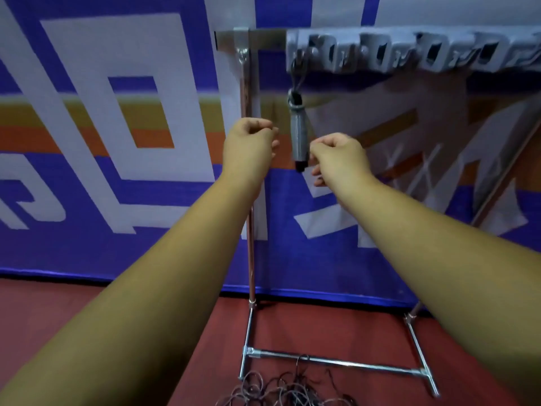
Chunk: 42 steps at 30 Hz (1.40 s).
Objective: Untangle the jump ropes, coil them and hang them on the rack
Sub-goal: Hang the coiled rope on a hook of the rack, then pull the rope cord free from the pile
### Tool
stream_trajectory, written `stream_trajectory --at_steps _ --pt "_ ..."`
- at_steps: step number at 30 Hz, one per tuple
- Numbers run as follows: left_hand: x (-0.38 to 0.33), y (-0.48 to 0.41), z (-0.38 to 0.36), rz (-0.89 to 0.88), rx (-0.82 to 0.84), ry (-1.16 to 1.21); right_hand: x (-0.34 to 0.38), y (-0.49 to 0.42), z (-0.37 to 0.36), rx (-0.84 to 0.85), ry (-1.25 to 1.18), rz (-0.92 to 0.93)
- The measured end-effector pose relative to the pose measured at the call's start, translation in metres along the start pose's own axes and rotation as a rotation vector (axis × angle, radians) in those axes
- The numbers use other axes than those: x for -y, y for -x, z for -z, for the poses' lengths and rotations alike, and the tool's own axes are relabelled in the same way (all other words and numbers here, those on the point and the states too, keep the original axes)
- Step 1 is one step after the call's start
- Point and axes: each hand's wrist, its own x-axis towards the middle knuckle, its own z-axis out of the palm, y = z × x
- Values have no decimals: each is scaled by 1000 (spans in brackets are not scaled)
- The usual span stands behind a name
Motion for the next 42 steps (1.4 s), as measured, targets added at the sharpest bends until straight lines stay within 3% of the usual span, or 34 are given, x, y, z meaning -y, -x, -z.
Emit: stream_trajectory --at_steps 8,18,23,25,28,30,32,37,42 --pt "187 80 24 484 82 -132 -199 75 -32 245 183 -386" --pt "395 187 62 969 221 -447 -403 182 -63 382 194 -847" --pt "471 244 86 1015 409 -773 -476 225 -54 422 278 -1068" --pt "484 269 90 927 627 -1032 -500 244 -48 459 307 -1160" --pt "506 285 102 985 724 -1118 -523 271 -48 552 343 -1259" --pt "520 297 112 956 778 -1203 -528 280 -52 634 394 -1267" --pt "523 308 126 953 986 -1296 -532 288 -59 734 457 -1219" --pt "544 338 158 1016 1268 -1243 -533 300 -67 978 656 -920" --pt "548 353 157 1044 1082 -994 -538 308 -66 1106 740 -824"
